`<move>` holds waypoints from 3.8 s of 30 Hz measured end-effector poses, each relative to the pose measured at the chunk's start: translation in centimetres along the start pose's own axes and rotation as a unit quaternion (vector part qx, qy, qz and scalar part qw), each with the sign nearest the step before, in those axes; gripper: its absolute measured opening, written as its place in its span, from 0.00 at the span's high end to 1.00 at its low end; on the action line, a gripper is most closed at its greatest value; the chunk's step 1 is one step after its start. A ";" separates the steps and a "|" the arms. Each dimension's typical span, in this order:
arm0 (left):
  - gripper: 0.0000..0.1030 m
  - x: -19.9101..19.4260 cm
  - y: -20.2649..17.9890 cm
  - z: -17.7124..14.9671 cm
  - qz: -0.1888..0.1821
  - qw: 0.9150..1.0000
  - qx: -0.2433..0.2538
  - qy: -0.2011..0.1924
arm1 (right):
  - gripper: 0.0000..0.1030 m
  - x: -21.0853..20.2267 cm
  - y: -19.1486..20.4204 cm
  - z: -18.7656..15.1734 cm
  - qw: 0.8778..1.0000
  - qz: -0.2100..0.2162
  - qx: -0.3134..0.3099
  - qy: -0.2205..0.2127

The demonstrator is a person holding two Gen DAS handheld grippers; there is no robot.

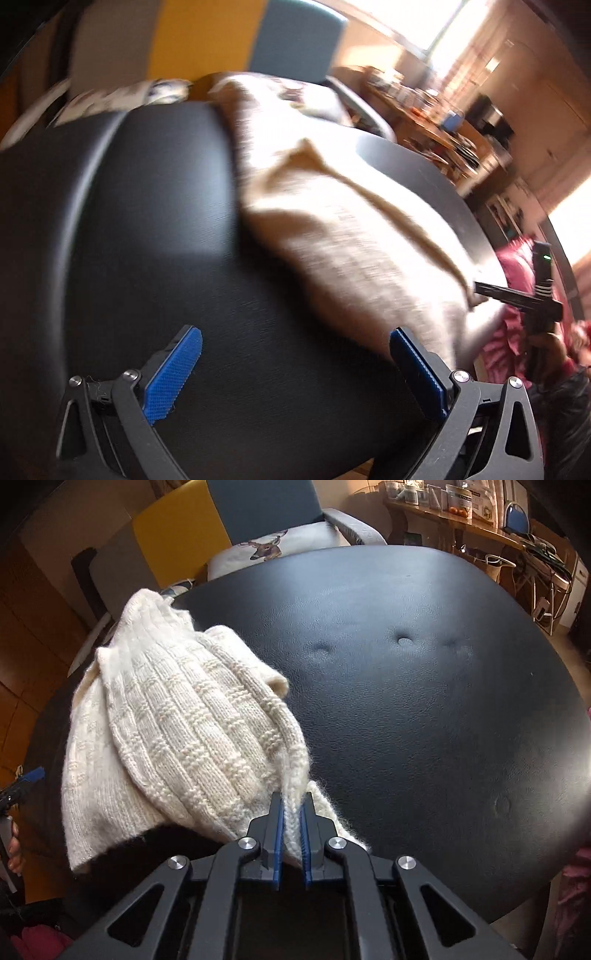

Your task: Fold clothes

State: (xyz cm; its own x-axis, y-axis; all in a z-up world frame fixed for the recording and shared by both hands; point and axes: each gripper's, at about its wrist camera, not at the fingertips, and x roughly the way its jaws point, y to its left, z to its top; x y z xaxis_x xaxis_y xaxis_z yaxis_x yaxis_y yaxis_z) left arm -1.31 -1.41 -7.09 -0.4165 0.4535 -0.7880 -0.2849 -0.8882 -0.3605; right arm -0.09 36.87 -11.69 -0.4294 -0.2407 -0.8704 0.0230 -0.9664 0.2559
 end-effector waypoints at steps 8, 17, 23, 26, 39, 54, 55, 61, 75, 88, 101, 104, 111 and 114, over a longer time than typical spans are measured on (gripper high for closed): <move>0.04 4.4 -11.7 5.4 -0.109 0.990 0.076 0.044 | 0.93 -1.4 4.7 -4.5 0.994 0.081 0.007 -0.068; 0.23 9.7 -18.9 7.9 -0.078 0.980 0.096 0.154 | 0.93 -2.3 7.4 -4.5 0.987 0.119 -0.020 -0.109; 0.45 10.8 -19.4 8.1 -0.035 0.969 0.136 0.205 | 0.91 -1.6 8.3 -4.2 0.985 0.130 -0.026 -0.109; 0.59 9.1 -18.8 9.0 -0.027 0.970 0.143 0.193 | 0.90 -1.8 8.3 -4.2 0.984 0.138 -0.019 -0.115; 0.58 11.5 -24.4 6.1 0.055 0.936 0.276 0.212 | 0.77 -1.0 10.4 -4.8 0.985 0.122 -0.024 -0.120; 0.84 8.9 -17.7 8.0 -0.082 0.974 0.144 0.152 | 0.77 -2.0 9.0 -6.2 0.981 0.123 0.032 -0.144; 0.84 6.7 -16.0 8.7 -0.120 0.979 0.112 0.121 | 0.77 -2.1 8.8 -6.4 0.981 0.122 0.036 -0.146; 0.84 -9.0 -0.7 11.4 -0.169 0.980 -0.049 -0.091 | 0.77 -2.5 7.8 -6.1 0.983 0.105 0.061 -0.138; 0.82 -14.6 27.9 -3.3 0.171 0.897 -0.395 -0.100 | 0.75 -0.1 11.1 -2.2 0.989 0.097 0.066 -0.090; 0.56 -4.6 14.1 -2.9 -0.097 0.960 -0.260 -0.023 | 0.74 1.0 15.5 -4.4 0.994 0.106 -0.028 -0.017; 0.65 6.4 3.9 -2.4 -0.210 0.933 -0.277 0.094 | 0.72 0.7 11.2 -6.7 0.995 0.083 0.040 -0.029; 0.91 5.5 2.2 -0.2 -0.186 0.948 -0.244 0.084 | 0.72 0.6 10.9 -6.6 0.995 0.080 0.040 -0.038; 1.00 -3.3 6.1 1.8 -0.179 0.951 -0.246 -0.049 | 0.72 -1.6 8.0 -5.9 0.993 0.067 0.062 -0.078; 1.00 -9.9 11.2 1.7 -0.123 0.952 -0.248 -0.128 | 0.72 -1.5 5.5 -5.0 0.988 0.078 0.102 -0.082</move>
State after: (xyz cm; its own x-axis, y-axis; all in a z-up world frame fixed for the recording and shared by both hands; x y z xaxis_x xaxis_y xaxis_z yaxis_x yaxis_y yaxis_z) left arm -1.86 -15.78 -2.45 -0.6041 0.5999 -0.5246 0.0144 -0.6500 -0.7598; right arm 5.22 31.46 -11.06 -0.5765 -0.3519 -0.7375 -0.0740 -0.8764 0.4759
